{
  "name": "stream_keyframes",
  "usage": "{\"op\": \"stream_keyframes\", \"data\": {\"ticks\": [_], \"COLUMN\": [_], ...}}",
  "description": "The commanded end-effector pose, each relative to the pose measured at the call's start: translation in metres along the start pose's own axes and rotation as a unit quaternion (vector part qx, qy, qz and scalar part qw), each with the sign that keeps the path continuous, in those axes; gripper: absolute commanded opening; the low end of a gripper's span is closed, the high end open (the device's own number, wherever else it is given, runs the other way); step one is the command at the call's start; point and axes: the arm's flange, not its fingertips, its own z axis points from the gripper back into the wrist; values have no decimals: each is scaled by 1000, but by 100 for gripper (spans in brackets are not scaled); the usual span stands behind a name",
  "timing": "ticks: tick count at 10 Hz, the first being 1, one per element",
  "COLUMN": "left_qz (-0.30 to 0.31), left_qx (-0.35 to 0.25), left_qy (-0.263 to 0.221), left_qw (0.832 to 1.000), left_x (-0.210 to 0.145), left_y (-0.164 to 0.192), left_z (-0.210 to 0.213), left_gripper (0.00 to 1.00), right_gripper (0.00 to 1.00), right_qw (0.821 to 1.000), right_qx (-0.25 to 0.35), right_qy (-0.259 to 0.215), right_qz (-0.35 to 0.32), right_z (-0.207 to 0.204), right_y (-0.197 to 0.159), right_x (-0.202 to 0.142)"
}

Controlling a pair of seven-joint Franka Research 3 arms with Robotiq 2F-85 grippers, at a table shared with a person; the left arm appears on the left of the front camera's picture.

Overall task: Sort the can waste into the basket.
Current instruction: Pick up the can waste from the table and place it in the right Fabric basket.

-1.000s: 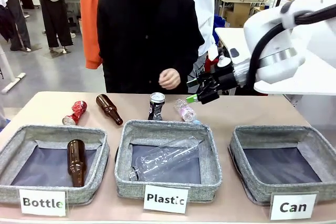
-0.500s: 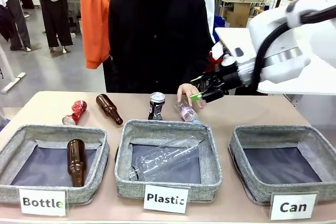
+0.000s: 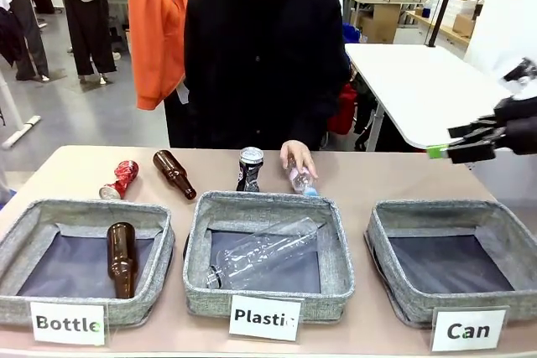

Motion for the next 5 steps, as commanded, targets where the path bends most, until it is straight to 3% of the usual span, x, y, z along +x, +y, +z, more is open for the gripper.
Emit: {"op": "stream_keyframes", "data": {"ticks": [1,3,5], "left_qz": [1,1,1], "left_qx": [-8,-8,-8], "left_qy": [-1,-1,-1], "left_qw": [1000,1000,1000], "left_x": [0,0,0], "left_y": [-4,-4,-4], "left_z": [0,0,0], "left_gripper": [100,100,100], "right_gripper": [100,100,100], "right_qw": [997,996,999], "right_qx": [-34,-29,-17], "right_qy": [20,23,14], "right_qz": [-66,-81,-45], "right_z": [5,-2,-14], "right_y": [30,26,18], "right_x": [-11,-17,-10]}}
